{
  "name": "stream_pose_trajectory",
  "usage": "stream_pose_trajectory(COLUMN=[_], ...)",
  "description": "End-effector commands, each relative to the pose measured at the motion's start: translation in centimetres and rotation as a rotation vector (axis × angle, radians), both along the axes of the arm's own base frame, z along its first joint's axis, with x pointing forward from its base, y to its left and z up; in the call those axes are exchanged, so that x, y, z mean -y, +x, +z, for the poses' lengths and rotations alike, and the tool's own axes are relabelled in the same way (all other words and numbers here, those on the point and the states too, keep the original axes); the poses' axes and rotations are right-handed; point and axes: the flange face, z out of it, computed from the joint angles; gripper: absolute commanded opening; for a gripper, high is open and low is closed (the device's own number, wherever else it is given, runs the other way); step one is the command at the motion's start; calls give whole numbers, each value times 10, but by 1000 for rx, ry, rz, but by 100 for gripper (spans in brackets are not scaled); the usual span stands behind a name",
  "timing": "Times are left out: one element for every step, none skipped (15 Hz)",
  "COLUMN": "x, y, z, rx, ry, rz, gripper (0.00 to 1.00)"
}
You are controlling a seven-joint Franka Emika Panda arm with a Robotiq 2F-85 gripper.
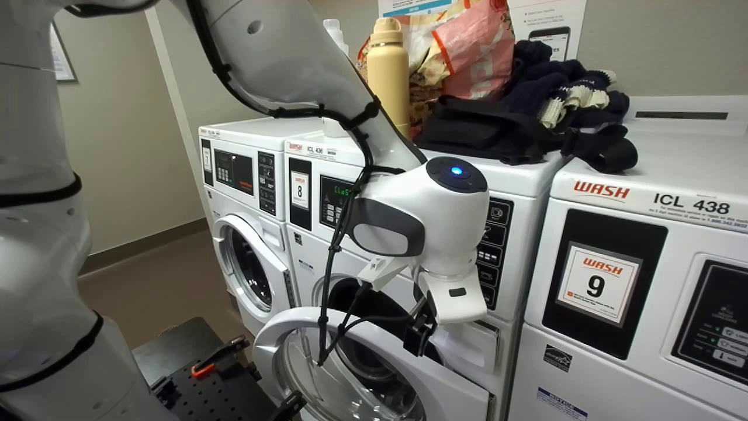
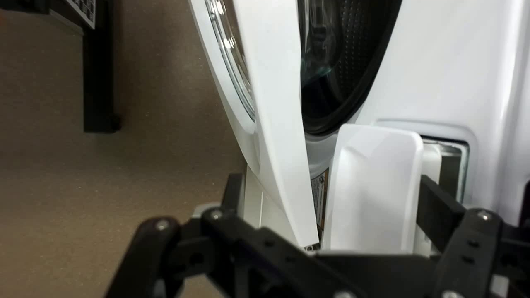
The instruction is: Pull the tray of the washing machine
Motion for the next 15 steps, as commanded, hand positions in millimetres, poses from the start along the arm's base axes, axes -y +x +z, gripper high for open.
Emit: stream_pose_trajectory(x=[-14,-15,-16,-16,-17,-17,-18,-17,-18,-18,-17,-17,-16,-15,-15], y=[10,10,9,8,7,6,6,5,3,1,0,-1,-2,-3,-4], z=[-5,-6,-7,-7,-5,-4,-3,-3,-5,-7,-9,-12,-13,-14,-15], rx=[-59,-74,-86,-91,-96,-101,-110,-122,-138,-151,-163,-175,-181,-191,-197], ry=[60,69,77,86,93,98,104,103,104,101,97,87,84,83,86], rz=[40,46,56,66,72,79,84,80,81,70,55,38,21,6,0], gripper=[100,100,100,100,100,100,100,100,100,100,100,100,100,100,100])
